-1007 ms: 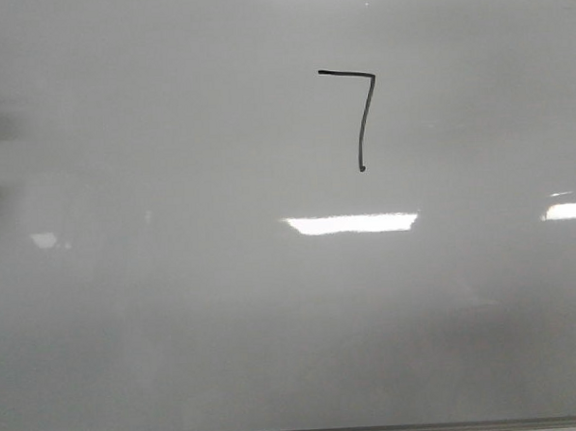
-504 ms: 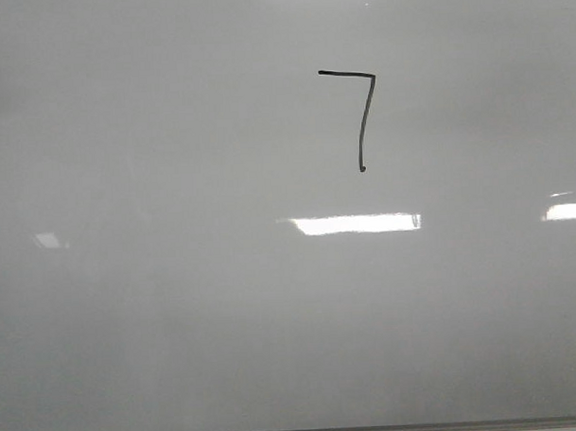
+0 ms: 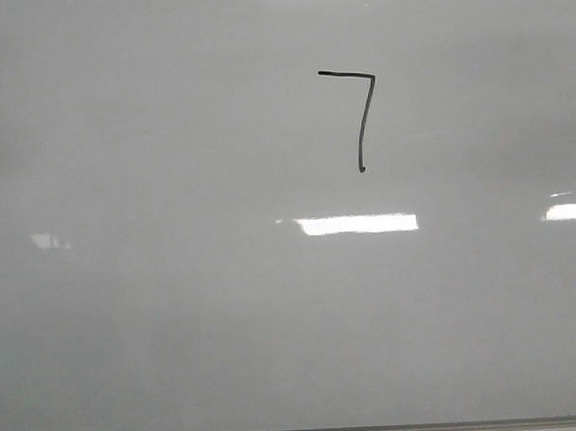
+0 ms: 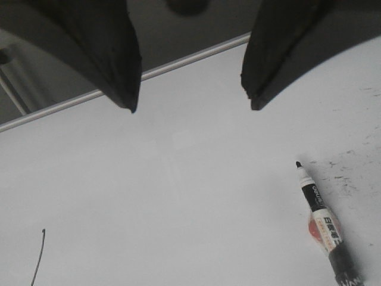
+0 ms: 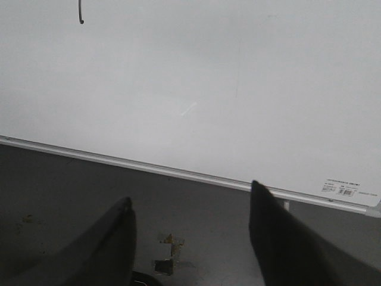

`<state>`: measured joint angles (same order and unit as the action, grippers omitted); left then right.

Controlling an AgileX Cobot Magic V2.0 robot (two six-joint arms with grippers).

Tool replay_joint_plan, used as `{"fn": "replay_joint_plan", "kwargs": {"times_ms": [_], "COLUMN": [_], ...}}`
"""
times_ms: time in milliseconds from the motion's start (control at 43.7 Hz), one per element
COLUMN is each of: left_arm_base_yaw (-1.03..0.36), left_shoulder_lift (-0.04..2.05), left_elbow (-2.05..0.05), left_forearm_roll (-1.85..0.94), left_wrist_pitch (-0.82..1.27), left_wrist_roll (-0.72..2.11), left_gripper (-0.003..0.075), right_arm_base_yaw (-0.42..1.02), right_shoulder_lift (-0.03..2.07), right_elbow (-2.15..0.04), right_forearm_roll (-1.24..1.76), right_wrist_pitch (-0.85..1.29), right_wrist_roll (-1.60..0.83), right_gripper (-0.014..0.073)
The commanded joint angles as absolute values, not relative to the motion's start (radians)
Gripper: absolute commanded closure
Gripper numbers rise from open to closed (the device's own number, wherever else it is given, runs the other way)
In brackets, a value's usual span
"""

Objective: Write number 7 on whiteboard

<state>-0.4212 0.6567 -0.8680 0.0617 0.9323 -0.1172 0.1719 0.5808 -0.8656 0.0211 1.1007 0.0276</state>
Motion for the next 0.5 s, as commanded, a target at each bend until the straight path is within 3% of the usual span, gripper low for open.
{"fn": "replay_joint_plan", "kwargs": {"times_ms": [0, 183, 481], "left_arm_base_yaw": [-0.430, -0.430, -0.430], "left_shoulder_lift": [0.653, 0.658, 0.658], "left_elbow": [-0.885, -0.885, -0.885], "left_forearm_roll": [0.057, 0.057, 0.057], "left_wrist_pitch": [0.870, 0.848, 0.826], "left_wrist_roll": [-0.116, -0.116, -0.118], "left_gripper": [0.0333, 0.0370, 0.0667], "right_arm_base_yaw": [0.166, 0.166, 0.166], "right_shoulder_lift": [0.582, 0.582, 0.582], "right_elbow": [-0.886, -0.886, -0.886], "right_forearm_roll": [0.011, 0.011, 0.011], "right_wrist_pitch": [1.030, 1.012, 1.014], "right_wrist_roll": [0.032, 0.032, 0.031], "right_gripper": [0.0151, 0.0186, 0.0612]}}
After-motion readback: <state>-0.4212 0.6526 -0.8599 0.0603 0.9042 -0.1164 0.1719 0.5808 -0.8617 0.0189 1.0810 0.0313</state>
